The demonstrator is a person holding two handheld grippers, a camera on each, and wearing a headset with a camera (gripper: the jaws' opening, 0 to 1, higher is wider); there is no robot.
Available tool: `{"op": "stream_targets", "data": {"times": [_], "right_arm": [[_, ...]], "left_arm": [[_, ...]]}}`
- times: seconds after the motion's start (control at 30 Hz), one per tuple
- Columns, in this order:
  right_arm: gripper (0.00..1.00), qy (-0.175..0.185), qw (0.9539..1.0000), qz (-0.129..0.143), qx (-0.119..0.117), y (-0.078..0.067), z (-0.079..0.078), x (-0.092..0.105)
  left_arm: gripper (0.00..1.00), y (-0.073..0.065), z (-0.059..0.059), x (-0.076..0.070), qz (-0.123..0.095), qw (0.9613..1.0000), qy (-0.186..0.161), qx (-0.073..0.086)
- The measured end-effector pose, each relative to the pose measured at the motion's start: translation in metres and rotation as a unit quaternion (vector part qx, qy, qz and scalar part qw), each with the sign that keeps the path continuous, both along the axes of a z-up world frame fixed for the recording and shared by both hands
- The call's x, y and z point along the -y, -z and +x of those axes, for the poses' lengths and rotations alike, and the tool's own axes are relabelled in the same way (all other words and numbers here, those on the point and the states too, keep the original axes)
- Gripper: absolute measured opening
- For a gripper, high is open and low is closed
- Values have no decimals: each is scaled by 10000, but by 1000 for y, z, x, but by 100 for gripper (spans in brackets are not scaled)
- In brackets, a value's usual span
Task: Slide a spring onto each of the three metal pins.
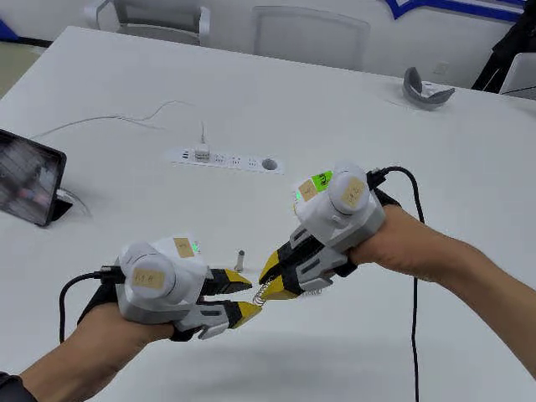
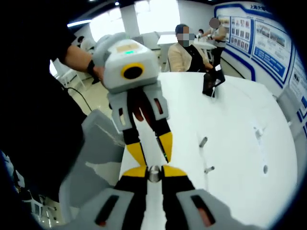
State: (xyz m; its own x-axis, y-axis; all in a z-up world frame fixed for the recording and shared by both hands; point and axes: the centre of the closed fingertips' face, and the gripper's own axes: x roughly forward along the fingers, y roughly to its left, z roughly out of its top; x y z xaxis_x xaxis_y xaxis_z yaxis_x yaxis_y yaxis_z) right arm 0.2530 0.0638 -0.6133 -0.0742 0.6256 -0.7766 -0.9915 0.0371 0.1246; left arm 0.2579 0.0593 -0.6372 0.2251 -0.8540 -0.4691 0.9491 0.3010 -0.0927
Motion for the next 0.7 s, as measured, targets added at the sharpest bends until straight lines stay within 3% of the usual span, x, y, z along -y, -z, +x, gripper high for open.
{"op": "stream_targets", "data": {"times": [0.43, 0.7], "right_arm": [[12, 141, 9997, -181, 36, 14, 8, 3], [12, 333, 9991, -265, -18, 30, 17, 9]], "left_arm": [[27, 14, 4, -33, 94, 9987, -464, -184], [32, 21, 9, -54, 82, 9959, -852, -304]]}}
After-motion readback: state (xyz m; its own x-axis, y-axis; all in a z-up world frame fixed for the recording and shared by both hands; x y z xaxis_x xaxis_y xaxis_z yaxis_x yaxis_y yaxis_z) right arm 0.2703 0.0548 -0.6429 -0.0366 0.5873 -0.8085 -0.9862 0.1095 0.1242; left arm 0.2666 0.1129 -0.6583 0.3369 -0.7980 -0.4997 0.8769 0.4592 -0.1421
